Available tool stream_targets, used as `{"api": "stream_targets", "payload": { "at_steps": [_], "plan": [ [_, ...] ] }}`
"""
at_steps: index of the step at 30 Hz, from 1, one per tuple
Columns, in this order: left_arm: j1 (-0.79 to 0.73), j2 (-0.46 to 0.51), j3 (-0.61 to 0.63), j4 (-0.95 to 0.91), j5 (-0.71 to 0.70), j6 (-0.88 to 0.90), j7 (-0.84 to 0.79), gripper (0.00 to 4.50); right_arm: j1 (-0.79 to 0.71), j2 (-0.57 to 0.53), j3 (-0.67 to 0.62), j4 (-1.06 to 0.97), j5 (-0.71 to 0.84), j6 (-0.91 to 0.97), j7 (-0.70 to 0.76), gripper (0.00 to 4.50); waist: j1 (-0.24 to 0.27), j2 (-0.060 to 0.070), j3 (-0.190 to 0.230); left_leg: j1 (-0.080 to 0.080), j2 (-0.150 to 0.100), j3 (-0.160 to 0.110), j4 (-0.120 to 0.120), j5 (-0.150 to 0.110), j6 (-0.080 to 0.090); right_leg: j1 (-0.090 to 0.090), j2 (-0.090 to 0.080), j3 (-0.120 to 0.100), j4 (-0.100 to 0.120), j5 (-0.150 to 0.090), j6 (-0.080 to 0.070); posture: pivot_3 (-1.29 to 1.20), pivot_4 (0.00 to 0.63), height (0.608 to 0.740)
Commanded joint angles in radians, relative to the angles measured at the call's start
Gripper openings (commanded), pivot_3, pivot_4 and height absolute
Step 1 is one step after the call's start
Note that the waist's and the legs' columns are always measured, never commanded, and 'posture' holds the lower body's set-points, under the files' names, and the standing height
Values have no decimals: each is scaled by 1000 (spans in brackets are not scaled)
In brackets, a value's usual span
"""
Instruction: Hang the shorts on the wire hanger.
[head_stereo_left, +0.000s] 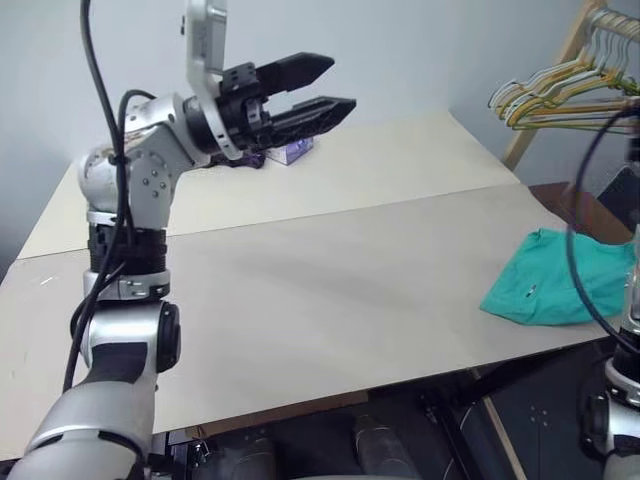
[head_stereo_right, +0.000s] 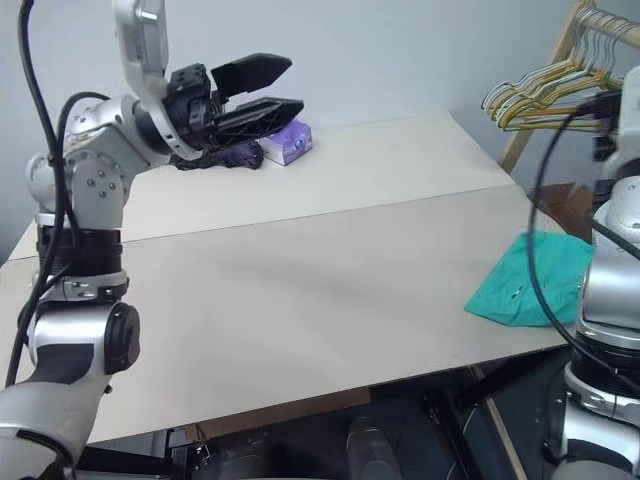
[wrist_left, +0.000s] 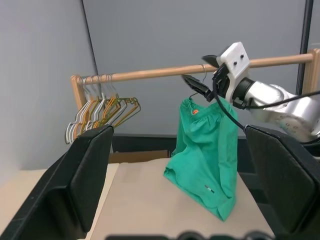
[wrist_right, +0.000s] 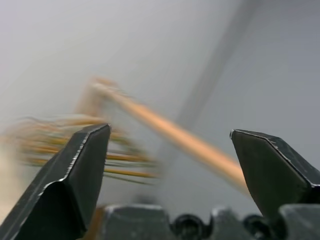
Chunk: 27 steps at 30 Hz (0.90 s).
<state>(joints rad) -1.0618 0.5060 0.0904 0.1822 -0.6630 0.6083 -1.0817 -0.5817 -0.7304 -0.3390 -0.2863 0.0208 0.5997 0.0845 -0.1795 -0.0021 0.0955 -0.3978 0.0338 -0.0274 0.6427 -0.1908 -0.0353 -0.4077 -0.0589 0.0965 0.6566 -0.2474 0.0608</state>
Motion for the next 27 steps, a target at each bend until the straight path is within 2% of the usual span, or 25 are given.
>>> {"api": "stream_targets", "payload": {
  "at_steps": [1, 7, 13, 19, 24, 27],
  "plan": [
    [63, 56, 23, -83, 21, -60, -37, 4500, -49, -21, -15, 27, 222, -77, 300, 4469, 1, -1, 1, 3, 0, 0, 0, -1, 2, 4, 0, 0, -1, 0, 0, -13, 50, 740],
    [213, 167, 27, -186, 66, -95, -56, 4500, -135, -21, 89, 192, 390, -162, 679, 4469, 26, -6, 2, 7, 0, 1, 0, -2, 4, 7, 0, 1, -3, 0, 0, 34, 52, 740],
    [441, 270, 83, -391, 59, -58, -8, 4500, -173, -39, 237, 282, 386, -255, 950, 4469, 84, -10, 5, 7, 1, 2, -1, -3, 4, 6, 0, 0, -3, 0, 0, 126, 64, 740],
    [638, 357, 181, -556, 16, 17, 46, 4500, -157, -4, 290, 295, 396, -289, 1039, 4469, 163, -22, 12, 5, 2, 3, -1, -4, 6, 4, 0, -1, -4, 0, -1, 196, 82, 740],
    [767, 385, 233, -631, 16, 10, 68, 4500, -121, 6, 310, 271, 406, -281, 1074, 4469, 216, -23, 13, 2, 2, 3, -1, -4, 5, 4, 0, -2, -9, 0, -1, 218, 88, 740],
    [791, 379, 241, -655, 3, 11, 90, 4500, -110, 10, 311, 261, 406, -279, 1074, 4469, 232, -23, 13, 0, 3, 3, -1, -4, 5, 3, -1, -3, -10, 0, -1, 224, 90, 740]
  ]
}}
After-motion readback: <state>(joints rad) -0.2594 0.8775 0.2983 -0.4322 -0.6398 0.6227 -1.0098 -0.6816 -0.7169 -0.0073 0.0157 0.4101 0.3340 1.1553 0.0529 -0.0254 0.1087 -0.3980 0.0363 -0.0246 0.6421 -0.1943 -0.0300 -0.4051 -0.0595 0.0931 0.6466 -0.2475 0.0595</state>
